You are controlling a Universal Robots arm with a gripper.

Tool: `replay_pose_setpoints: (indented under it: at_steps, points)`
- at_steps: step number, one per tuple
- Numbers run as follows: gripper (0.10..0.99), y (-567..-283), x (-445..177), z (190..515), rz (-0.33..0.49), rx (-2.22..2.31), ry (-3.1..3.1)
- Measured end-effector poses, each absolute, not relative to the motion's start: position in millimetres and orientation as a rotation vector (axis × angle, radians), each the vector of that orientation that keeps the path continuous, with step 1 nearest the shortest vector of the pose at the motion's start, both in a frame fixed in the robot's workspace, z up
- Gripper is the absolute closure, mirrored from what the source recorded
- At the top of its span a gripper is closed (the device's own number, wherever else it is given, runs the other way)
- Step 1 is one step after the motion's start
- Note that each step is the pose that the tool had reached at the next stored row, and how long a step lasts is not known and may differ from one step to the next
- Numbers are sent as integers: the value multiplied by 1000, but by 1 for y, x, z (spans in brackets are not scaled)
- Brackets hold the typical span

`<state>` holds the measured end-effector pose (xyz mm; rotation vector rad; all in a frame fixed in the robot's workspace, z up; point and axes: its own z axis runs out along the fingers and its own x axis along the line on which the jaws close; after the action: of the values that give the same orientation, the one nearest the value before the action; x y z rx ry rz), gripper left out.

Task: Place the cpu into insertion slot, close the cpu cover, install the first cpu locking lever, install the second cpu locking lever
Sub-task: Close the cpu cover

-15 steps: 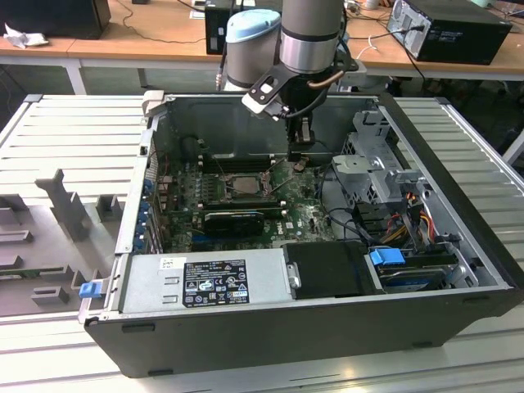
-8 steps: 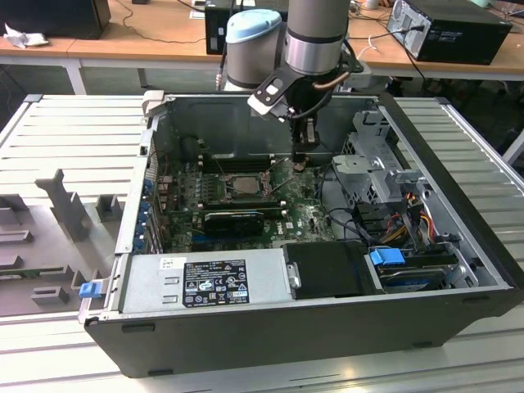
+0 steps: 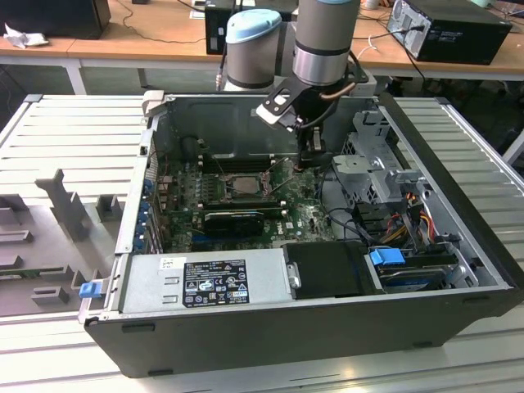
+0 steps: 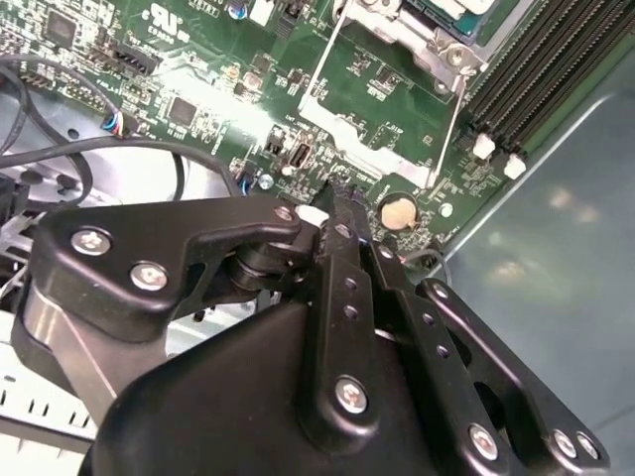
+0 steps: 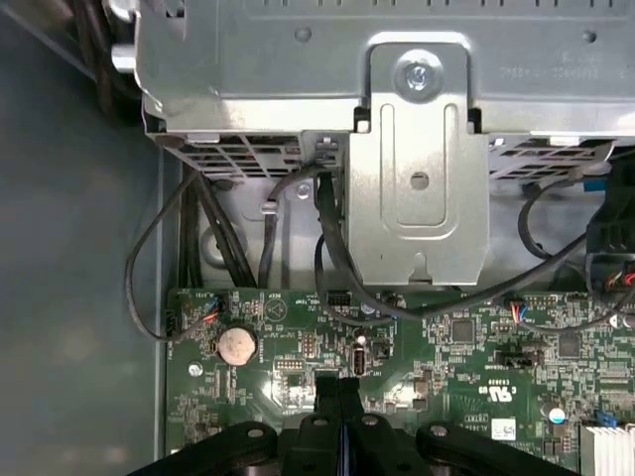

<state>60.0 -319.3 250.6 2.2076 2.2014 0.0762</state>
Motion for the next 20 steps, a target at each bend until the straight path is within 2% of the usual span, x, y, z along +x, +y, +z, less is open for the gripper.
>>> replay_pose_setpoints:
  at_steps: [20]
  points:
    - [980, -319, 45, 248, 74, 2209, 2203]
